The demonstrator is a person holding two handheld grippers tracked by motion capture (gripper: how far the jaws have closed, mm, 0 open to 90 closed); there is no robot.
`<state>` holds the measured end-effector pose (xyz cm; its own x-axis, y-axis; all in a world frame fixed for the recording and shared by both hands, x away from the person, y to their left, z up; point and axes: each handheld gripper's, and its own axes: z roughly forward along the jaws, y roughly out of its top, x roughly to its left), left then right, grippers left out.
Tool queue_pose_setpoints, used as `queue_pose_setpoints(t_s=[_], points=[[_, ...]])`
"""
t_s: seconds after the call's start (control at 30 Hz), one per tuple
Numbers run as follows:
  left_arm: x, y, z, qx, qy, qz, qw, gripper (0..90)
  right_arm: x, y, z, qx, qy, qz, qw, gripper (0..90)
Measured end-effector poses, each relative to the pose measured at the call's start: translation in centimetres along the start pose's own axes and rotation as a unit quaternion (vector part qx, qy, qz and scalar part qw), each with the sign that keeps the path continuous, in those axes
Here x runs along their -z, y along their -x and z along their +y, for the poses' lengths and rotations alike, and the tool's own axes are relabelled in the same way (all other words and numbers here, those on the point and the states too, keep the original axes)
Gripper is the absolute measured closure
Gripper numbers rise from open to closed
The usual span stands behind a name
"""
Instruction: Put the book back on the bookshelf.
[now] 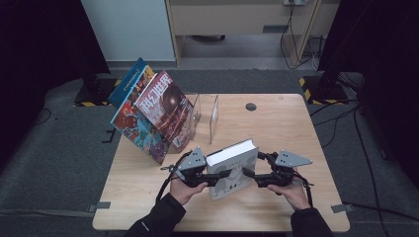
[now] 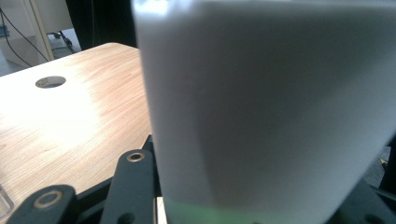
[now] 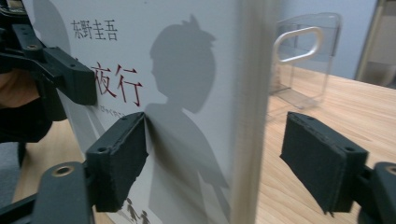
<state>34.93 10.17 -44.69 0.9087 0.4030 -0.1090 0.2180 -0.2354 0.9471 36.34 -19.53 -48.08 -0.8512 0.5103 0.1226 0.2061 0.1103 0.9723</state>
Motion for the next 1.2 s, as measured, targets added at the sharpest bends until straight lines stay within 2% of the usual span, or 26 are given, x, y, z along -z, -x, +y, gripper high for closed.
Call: queue_pose_setpoints(t_s=[0.03,0.07,0.1,0.27,0.37,0.5,0.57,0.63,0.67,0.73,0.8,0.9,0.93,1.0,1.03,1.1,1.17,1.2], points=[[0.0,0.0,0.0,0.000,0.000,0.000,1.0000,52.5,0.0,0.0,0.0,0.000,0.000,0.000,1.0000,21.5],[0.0,0.0,0.0,-0.001,-0.001,0.001,1.0000,52.4,-0.5,-0.1,0.1,0.001,-0.004,0.016,0.9999,21.8],[0.0,0.0,0.0,-0.001,0.000,0.001,1.0000,52.4,-0.6,-0.1,0.1,-0.001,-0.006,0.019,0.9998,21.1],[0.0,0.1,-0.1,0.006,0.003,-0.001,1.0000,51.5,-0.5,-0.2,0.1,0.006,-0.008,0.017,0.9998,22.1],[-0.1,0.3,-0.1,0.001,0.005,0.000,1.0000,49.5,-0.5,-0.3,0.1,0.008,-0.009,0.017,0.9998,22.1],[-0.6,0.5,-0.1,0.004,0.013,0.000,0.9999,47.2,-0.4,-0.4,0.1,0.010,-0.008,0.015,0.9998,22.3],[-0.6,0.6,-0.1,-0.001,0.013,0.006,0.9999,47.0,-0.4,-0.5,0.1,0.010,-0.007,0.016,0.9998,22.3],[-0.5,0.6,-0.2,0.023,0.018,0.002,0.9996,49.1,-0.4,-0.5,0.1,0.012,-0.006,0.016,0.9998,22.3],[-0.5,0.6,-0.3,0.025,0.023,0.005,0.9994,48.6,-0.4,-0.5,0.0,0.012,-0.005,0.016,0.9998,22.4],[-0.6,0.6,-0.5,0.005,0.027,0.010,0.9996,49.8,-0.4,-0.5,0.0,0.010,-0.004,0.015,0.9998,22.3],[-0.6,0.7,-0.6,-0.004,0.036,0.012,0.9993,49.9,-0.4,-0.5,0.0,0.010,-0.005,0.015,0.9998,22.4],[-0.9,0.7,-1.0,-0.005,0.059,0.011,0.9982,47.2,-0.4,-0.5,0.0,0.011,-0.004,0.014,0.9998,22.4],[-1.1,0.8,-1.2,-0.013,0.057,0.018,0.9981,45.4,-0.4,-0.5,0.0,0.011,-0.004,0.014,0.9998,22.4],[-1.3,0.9,-1.4,-0.016,0.044,0.020,0.9987,40.2,-0.4,-0.5,0.0,0.011,-0.003,0.013,0.9998,22.4],[-1.3,0.8,-1.4,-0.028,0.036,0.026,0.9986,39.2,-0.4,-0.5,0.0,0.012,-0.003,0.014,0.9998,22.4],[-1.3,0.6,-1.5,-0.020,0.034,0.024,0.9989,37.4,-0.3,-0.6,0.0,0.014,-0.003,0.016,0.9998,22.4],[-1.2,0.6,-1.5,-0.025,0.035,0.028,0.9987,37.9,-0.3,-0.6,0.0,0.013,-0.004,0.016,0.9998,22.5],[-1.2,0.7,-1.5,-0.015,0.042,0.021,0.9988,37.8,-0.3,-0.6,0.0,0.013,-0.003,0.015,0.9998,22.5]])
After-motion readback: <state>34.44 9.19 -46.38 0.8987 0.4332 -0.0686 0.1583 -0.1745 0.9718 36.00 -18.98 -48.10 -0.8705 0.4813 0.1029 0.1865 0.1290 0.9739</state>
